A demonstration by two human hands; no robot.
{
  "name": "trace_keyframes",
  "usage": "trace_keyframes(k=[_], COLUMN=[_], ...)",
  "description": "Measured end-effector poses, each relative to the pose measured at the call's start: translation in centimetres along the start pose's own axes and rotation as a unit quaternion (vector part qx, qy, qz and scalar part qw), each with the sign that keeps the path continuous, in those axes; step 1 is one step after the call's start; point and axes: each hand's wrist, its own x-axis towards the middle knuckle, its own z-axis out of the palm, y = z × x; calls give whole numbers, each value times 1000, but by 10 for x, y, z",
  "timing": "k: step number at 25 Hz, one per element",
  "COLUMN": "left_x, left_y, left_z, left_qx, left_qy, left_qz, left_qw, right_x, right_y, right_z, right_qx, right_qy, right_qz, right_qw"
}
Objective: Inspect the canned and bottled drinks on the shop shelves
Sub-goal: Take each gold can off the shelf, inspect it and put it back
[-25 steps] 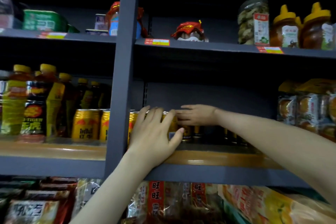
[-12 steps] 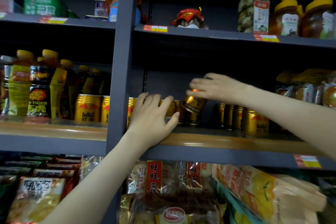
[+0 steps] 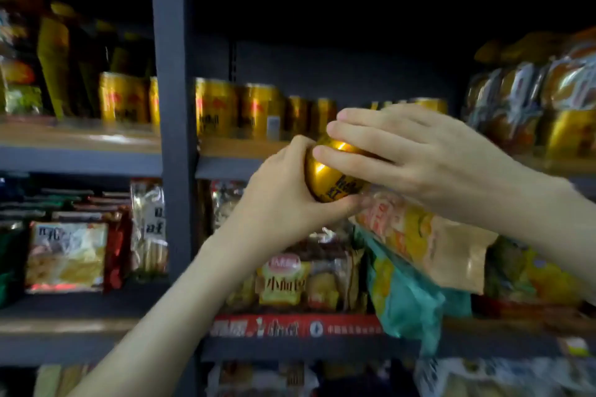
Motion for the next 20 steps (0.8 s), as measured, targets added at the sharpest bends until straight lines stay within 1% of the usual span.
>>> trace_keyframes(k=[1,2,3,4,5,6,7,8,10,12,13,14,15,16,17,18,19,20], left_x=[-17,-35,-55,-76,-96,-114,-130,-143,-167,-181,-186,-188,-189,-191,-194,-197,-201,-201], left_y=[-8,-17,-27,-37,-47,-56,-65,-70,-79,-85,-89,-91,-92,-91,-89,-86,-80,-73], left_z=[3,7,12,20,29,37,45,52,64,68,69,68,67,66,67,68,66,66], left_qx=[-11,-32,-60,-88,-107,-117,-119,-118,-128,-142,-143,-142,-133,-125,-132,-182,-272,-375], left_qy=[-22,-48,-78,-101,-111,-113,-114,-117,-111,-102,-105,-114,-125,-130,-126,-119,-115,-117], left_qz=[-16,-40,-69,-101,-125,-138,-149,-157,-172,-182,-188,-192,-198,-212,-236,-282,-339,-391], left_qw=[1000,998,993,986,980,977,975,974,970,968,966,964,963,960,954,935,893,833], right_x=[-7,-19,-24,-31,-35,-38,-41,-43,-46,-51,-48,-48,-49,-50,-52,-56,-59,-62], right_y=[-19,-35,-52,-73,-95,-119,-144,-170,-212,-232,-237,-240,-244,-246,-246,-248,-251,-253], right_z=[4,9,12,17,23,29,35,40,52,60,63,65,69,70,71,72,72,71], right_qx=[68,164,282,411,543,644,700,710,698,709,714,710,714,727,753,780,803,809], right_qy=[-4,-8,-16,-26,-34,-43,-52,-65,-72,-63,-56,-51,-50,-49,-46,-41,-42,-58], right_qz=[35,94,166,241,307,358,379,364,361,391,393,398,404,416,427,424,402,370], right_qw=[997,982,945,879,781,675,603,599,614,583,577,578,570,544,498,459,437,454])
